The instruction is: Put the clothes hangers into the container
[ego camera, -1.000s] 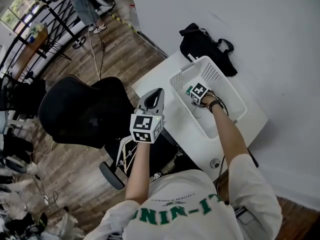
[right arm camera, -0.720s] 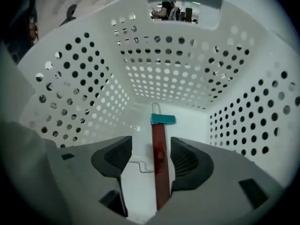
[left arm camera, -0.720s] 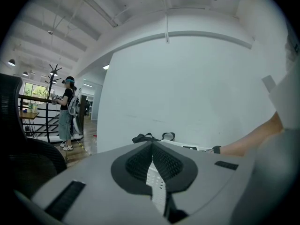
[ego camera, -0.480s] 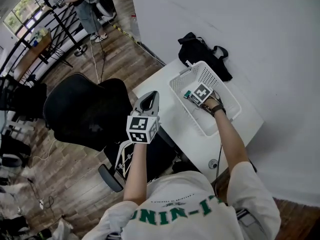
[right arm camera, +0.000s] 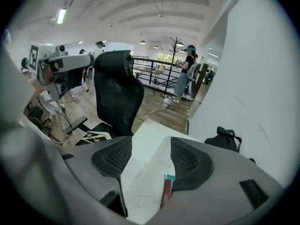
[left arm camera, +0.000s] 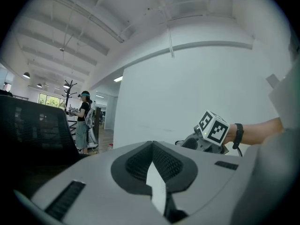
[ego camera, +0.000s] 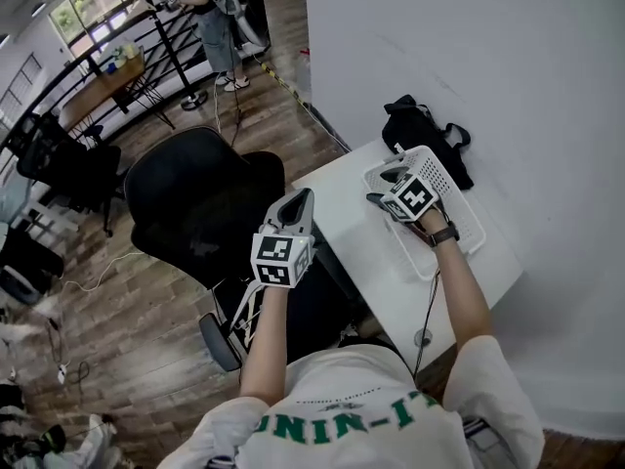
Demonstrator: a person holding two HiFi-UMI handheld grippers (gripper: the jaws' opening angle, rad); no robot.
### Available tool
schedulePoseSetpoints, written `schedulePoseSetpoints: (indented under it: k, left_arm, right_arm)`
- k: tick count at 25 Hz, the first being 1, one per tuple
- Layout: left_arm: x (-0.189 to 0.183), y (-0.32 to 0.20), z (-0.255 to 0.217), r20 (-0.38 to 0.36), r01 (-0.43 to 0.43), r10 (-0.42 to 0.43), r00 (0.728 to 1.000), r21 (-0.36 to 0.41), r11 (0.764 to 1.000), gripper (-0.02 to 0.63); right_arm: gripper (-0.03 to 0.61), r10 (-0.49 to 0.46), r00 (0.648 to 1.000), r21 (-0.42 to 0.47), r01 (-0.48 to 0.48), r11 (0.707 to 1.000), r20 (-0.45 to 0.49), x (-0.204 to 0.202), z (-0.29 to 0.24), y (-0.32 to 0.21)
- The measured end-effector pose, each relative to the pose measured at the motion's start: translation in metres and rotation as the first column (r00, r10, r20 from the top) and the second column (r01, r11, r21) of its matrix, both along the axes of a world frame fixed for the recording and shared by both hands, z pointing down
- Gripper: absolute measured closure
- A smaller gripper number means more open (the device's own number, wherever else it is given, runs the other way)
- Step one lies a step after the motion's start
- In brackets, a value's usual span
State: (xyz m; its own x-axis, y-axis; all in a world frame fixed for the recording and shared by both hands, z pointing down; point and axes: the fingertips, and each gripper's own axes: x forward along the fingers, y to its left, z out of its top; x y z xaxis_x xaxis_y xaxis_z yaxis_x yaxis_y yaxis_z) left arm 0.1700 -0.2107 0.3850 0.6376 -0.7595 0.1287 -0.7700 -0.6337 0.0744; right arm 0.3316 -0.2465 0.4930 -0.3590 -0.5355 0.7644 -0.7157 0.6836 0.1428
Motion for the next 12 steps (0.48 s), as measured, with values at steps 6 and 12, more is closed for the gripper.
schedulePoseSetpoints:
  k: [6,12]
  left_arm:
    - [-0.06,0.016,-0.011,0.006,0.11,-0.11,0.994,0.023,0.994,0.6]
    - [-0.152,0.045,-0.017,0.005,0.247,-0.247,0.969,0.021,0.969,0.6]
  right_arm:
    - [0.308,-0.219,0.975,0.071,0.216,0.974,0.045,-0.1,-0.041,0.019]
    - [0.31,-0.404,0.914,0.109,0.397,0.911,0.045,-0.218,-0.064,0.044]
